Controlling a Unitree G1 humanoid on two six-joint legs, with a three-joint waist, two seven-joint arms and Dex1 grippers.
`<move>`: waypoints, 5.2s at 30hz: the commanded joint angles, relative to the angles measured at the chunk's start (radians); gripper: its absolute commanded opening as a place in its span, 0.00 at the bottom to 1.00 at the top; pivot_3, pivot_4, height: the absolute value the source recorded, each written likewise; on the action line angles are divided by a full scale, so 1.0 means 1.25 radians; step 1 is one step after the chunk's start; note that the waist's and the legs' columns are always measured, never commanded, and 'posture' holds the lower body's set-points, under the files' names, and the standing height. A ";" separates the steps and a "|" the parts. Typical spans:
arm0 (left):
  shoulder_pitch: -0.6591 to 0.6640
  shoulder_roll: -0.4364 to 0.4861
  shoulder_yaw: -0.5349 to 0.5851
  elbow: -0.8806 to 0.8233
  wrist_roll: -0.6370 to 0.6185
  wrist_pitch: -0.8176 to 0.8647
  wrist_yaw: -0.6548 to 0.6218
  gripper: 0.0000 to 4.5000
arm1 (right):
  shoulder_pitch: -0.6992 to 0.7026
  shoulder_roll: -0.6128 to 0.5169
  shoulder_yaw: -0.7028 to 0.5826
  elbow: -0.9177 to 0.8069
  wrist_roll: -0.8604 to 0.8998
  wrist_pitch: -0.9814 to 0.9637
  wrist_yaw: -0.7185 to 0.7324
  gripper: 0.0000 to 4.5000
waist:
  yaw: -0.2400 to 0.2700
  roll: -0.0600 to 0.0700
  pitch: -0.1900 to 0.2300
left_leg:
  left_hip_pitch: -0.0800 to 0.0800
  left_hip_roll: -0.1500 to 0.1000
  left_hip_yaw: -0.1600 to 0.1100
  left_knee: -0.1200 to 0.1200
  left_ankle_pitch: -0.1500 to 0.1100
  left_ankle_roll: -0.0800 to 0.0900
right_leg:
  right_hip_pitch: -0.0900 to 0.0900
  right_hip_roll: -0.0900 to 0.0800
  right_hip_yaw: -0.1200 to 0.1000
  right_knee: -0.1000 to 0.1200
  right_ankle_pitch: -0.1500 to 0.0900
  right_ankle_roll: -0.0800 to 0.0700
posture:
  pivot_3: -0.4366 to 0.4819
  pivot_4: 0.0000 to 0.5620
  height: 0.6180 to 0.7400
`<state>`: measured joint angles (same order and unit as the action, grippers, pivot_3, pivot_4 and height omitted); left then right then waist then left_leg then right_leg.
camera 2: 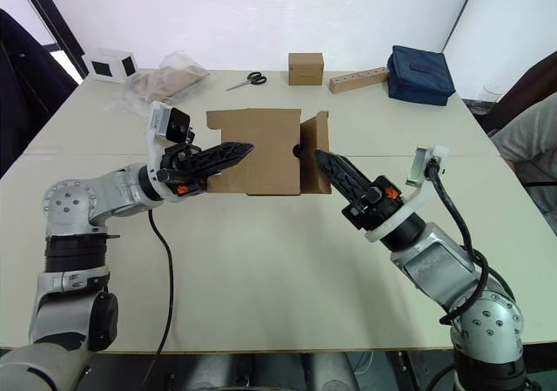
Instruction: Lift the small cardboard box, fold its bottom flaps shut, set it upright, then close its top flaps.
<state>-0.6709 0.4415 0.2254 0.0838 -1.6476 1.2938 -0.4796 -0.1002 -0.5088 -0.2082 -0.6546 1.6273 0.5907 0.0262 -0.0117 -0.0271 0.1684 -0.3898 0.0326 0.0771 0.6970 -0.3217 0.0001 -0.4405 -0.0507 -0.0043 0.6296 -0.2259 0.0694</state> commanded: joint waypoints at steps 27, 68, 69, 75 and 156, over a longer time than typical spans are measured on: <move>0.008 0.016 -0.001 -0.028 -0.012 -0.013 -0.013 0.00 | 0.054 -0.025 -0.137 -0.022 0.108 -0.096 -0.018 0.32 | 0.000 0.000 0.000 | 0.000 0.000 0.000 0.000 0.000 0.000 | 0.000 0.000 0.000 0.000 0.000 0.000 | 0.48 0.27 1.00; 0.002 0.000 -0.005 -0.036 -0.049 -0.038 0.025 0.00 | -0.027 0.147 0.056 -0.056 0.073 -0.102 -0.098 0.32 | -0.001 0.001 0.000 | -0.001 0.000 0.000 0.000 0.000 0.000 | -0.001 0.000 0.000 0.000 0.000 0.000 | 0.48 0.27 1.00; 0.003 0.000 -0.005 -0.034 -0.049 -0.038 0.026 0.00 | -0.030 0.148 0.062 -0.063 0.076 -0.104 -0.101 0.32 | -0.001 0.001 0.000 | -0.001 0.000 0.000 0.000 0.000 0.000 | -0.001 0.000 0.000 0.000 0.000 0.000 | 0.48 0.27 1.00; 0.008 -0.001 -0.004 -0.032 -0.046 -0.040 0.031 0.00 | -0.030 0.140 0.076 -0.085 0.087 -0.110 -0.110 0.32 | -0.001 0.001 0.000 | -0.001 0.000 0.000 0.000 0.000 0.000 | -0.001 0.000 0.000 0.000 0.000 0.000 | 0.48 0.27 1.00; 0.009 0.027 -0.026 -0.075 -0.121 -0.064 0.047 0.00 | 0.024 0.069 0.041 -0.069 0.058 -0.109 -0.061 0.32 | 0.000 0.001 0.001 | 0.000 0.000 0.000 0.000 0.000 0.000 | 0.000 0.000 0.001 -0.001 0.000 0.000 | 0.48 0.27 1.00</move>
<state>-0.6521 0.4684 0.1898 0.0243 -1.7771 1.2292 -0.4126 -0.0604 -0.4144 -0.1353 -0.7225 1.7056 0.4710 -0.0547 -0.0121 -0.0257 0.1692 -0.3903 0.0325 0.0769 0.6964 -0.3219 0.0003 -0.4409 -0.0505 -0.0036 0.6290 -0.2260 0.0694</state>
